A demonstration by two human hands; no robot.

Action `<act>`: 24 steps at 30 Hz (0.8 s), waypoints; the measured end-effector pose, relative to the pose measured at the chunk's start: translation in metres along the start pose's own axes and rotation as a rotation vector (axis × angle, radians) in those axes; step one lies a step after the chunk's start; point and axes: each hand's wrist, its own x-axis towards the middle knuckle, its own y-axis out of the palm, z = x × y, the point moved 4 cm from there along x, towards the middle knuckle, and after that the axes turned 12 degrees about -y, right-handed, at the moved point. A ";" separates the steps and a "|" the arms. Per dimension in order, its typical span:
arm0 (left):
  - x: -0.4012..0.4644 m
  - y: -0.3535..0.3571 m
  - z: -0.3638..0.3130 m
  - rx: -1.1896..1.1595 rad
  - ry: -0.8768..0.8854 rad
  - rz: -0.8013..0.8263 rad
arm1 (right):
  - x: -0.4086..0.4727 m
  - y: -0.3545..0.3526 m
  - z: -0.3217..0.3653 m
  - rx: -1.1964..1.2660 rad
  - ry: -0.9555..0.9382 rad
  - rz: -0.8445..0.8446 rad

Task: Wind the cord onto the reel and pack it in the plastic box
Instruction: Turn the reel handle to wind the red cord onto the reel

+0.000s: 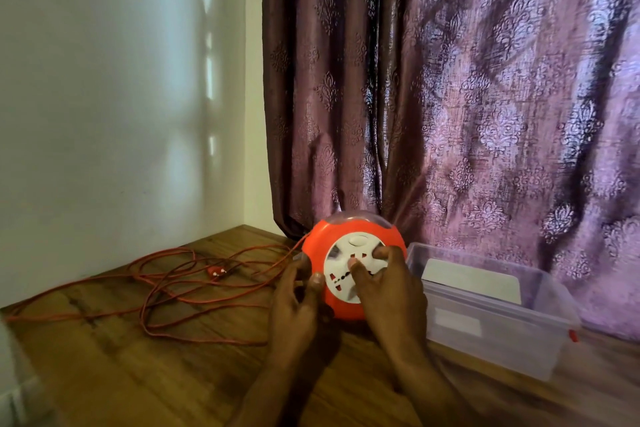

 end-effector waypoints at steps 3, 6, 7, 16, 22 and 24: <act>0.004 -0.007 -0.001 -0.012 -0.018 -0.049 | -0.003 0.005 0.011 -0.089 -0.069 0.055; 0.004 -0.006 -0.002 0.005 0.014 -0.044 | -0.007 0.007 0.016 -0.082 -0.075 0.054; 0.004 -0.005 -0.001 -0.009 0.001 -0.035 | -0.007 0.007 0.017 -0.086 -0.084 0.045; 0.009 -0.005 0.008 -0.064 -0.095 -0.006 | -0.006 0.012 0.017 -0.128 -0.137 0.030; 0.007 -0.008 0.000 0.021 -0.007 0.019 | -0.004 0.011 0.007 -0.134 -0.081 0.003; 0.005 -0.008 -0.002 0.032 0.025 0.026 | -0.003 0.008 0.000 -0.113 -0.025 -0.037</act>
